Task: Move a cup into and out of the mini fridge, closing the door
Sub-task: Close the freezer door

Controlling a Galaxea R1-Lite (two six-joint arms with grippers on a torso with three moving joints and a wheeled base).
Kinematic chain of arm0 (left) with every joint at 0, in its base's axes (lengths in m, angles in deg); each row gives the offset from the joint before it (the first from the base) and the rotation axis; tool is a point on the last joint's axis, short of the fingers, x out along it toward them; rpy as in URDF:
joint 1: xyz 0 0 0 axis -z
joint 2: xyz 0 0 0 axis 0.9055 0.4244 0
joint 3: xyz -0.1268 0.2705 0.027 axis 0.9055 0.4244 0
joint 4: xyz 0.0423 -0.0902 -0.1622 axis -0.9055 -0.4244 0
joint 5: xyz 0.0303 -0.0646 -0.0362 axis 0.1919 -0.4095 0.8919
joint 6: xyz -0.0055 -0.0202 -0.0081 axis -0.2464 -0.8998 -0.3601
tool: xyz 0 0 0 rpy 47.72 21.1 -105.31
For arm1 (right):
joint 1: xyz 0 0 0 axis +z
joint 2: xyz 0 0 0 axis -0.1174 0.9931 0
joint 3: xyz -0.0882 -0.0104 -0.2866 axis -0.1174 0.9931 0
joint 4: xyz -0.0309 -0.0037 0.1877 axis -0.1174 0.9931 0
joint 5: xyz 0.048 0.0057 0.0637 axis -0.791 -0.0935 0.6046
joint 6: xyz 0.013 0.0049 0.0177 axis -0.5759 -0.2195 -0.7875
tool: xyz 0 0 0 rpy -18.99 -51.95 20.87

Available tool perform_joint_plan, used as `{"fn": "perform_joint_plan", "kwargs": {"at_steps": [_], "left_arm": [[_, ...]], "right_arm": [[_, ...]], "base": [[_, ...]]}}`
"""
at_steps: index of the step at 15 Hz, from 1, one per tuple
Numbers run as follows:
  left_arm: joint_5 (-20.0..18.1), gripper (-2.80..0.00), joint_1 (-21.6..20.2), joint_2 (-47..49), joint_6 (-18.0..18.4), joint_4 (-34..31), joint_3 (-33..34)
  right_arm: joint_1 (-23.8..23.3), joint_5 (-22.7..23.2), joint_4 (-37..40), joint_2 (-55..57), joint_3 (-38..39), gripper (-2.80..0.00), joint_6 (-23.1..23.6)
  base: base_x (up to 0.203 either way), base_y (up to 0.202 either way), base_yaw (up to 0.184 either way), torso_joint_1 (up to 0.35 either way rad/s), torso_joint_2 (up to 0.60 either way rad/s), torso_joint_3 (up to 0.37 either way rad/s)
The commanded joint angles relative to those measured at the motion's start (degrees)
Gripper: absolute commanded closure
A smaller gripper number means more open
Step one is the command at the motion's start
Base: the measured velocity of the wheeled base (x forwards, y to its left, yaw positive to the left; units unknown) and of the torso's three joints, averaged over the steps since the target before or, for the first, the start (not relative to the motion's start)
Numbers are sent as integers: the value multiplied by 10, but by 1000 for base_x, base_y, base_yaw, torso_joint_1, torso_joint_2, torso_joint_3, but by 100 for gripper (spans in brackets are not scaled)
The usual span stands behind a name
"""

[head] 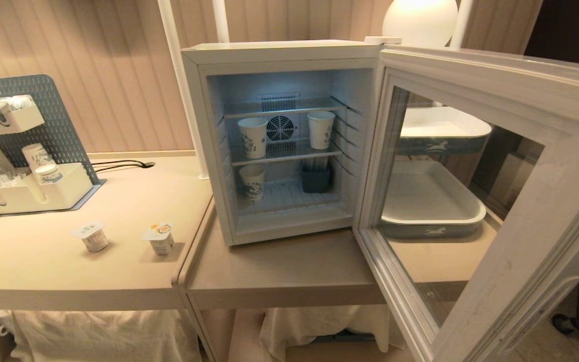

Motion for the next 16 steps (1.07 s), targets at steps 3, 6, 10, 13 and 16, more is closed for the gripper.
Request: {"fn": "perform_joint_plan", "kwargs": {"at_steps": [3, 6, 10, 13, 16], "left_arm": [[0, 0, 0, 1, 0, 0, 0], [0, 0, 0, 1, 0, 0, 0], [0, 0, 0, 1, 0, 0, 0], [0, 0, 0, 1, 0, 0, 0], [0, 0, 0, 1, 0, 0, 0]], "right_arm": [[55, 238, -6, 34, 17, 0, -1], [170, 123, -9, -3, 29, 0, -6], [306, -29, -22, -11, -6, 0, -40], [422, -267, -48, 65, -88, 0, -70], [503, -438, -57, 197, -202, 0, -73]], "base": [[0, 0, 0, 0, 0, 0], [0, 0, 0, 0, 0, 0], [0, 0, 0, 0, 0, 0], [0, 0, 0, 0, 0, 0], [0, 0, 0, 0, 0, 0]]}}
